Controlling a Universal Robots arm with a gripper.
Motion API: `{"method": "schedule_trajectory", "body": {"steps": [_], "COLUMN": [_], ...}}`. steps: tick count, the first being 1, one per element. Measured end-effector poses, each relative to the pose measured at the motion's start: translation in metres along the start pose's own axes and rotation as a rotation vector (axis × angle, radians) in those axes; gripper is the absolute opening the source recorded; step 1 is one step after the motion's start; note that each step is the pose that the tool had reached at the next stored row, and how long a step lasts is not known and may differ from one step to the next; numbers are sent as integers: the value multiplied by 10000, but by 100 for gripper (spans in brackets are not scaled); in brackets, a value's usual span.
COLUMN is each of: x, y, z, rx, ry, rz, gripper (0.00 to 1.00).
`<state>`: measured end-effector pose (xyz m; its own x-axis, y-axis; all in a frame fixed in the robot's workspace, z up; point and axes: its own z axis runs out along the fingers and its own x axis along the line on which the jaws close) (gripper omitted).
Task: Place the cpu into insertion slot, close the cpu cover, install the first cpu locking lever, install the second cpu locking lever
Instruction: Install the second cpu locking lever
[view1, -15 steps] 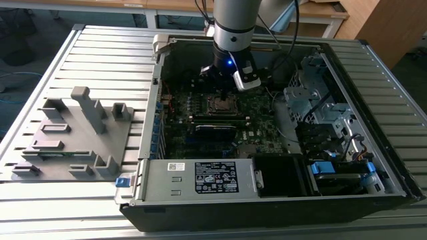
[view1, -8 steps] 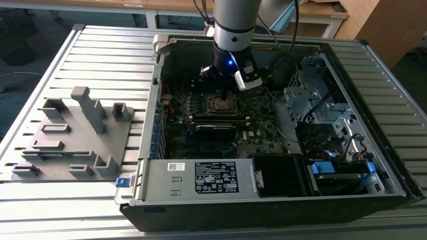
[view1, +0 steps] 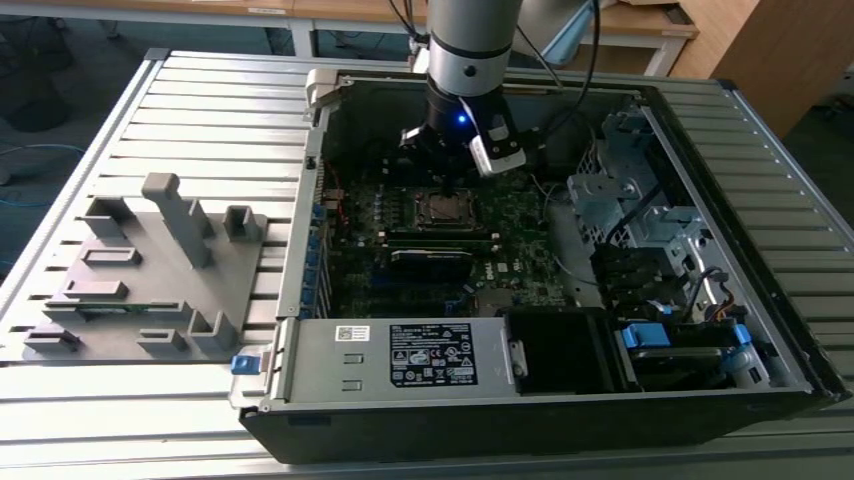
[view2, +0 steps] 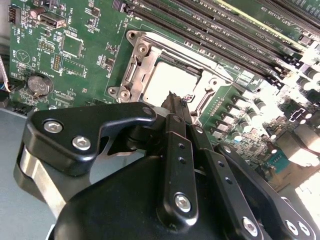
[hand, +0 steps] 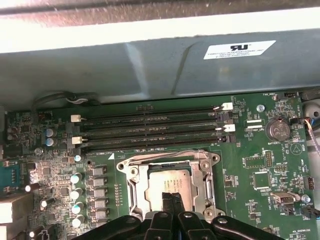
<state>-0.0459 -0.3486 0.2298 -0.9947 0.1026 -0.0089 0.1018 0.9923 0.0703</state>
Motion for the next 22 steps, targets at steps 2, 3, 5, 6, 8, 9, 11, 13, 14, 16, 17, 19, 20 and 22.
{"method": "schedule_trajectory", "body": {"steps": [2,3,5,6,8,9,11,13,14,16,17,19,20,22], "x": [0,0,-1,-1,-1,-1,-1,-1,-2,-1,-1,-1,-1,-1], "y": [0,3,7,7,6,6,6,6,7,6,6,6,6,5], "z": [0,-48,-96,-96,-96,-95,-93,-91,-88,-86,-86,-85,-85,-85], "rx": [-3,0,0,0,4,4,2,8,12,63,95,157,182,209], "ry": [-1,0,0,0,2,1,1,0,-2,-6,-9,-14,-17,-18], "rz": [0,0,0,0,0,0,0,-2,-5,-12,-18,-29,-36,-53], "gripper": [10,10,10,10,10,10,10,10,10,10,10,10,10,10]}}
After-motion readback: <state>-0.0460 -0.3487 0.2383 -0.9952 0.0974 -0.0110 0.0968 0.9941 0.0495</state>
